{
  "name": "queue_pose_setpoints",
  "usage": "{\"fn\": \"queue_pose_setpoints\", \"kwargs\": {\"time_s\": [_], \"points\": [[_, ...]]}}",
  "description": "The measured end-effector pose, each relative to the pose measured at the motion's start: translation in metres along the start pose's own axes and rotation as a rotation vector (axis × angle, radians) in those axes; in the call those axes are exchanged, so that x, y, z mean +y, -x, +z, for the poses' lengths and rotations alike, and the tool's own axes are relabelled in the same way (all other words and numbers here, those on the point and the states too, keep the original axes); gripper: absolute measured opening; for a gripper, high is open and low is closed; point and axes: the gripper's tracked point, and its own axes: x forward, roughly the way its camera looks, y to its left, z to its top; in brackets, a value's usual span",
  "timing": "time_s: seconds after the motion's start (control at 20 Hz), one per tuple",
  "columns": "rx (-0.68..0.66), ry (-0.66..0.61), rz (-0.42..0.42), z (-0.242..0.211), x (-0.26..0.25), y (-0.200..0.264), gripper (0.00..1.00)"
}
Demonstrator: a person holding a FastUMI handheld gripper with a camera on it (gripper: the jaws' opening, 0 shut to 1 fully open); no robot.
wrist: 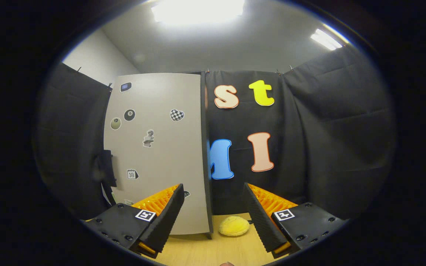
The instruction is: Open the shoe cabinet door, grab the shoes and put them into the shoe cabinet, then close the shoe cabinet door.
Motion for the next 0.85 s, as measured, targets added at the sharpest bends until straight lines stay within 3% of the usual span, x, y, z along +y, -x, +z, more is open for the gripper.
{"fn": "queue_pose_setpoints", "kwargs": {"time_s": [0.85], "points": [[-0.025, -0.022, -0.025, -0.006, 0.005, -0.003, 1.0]]}}
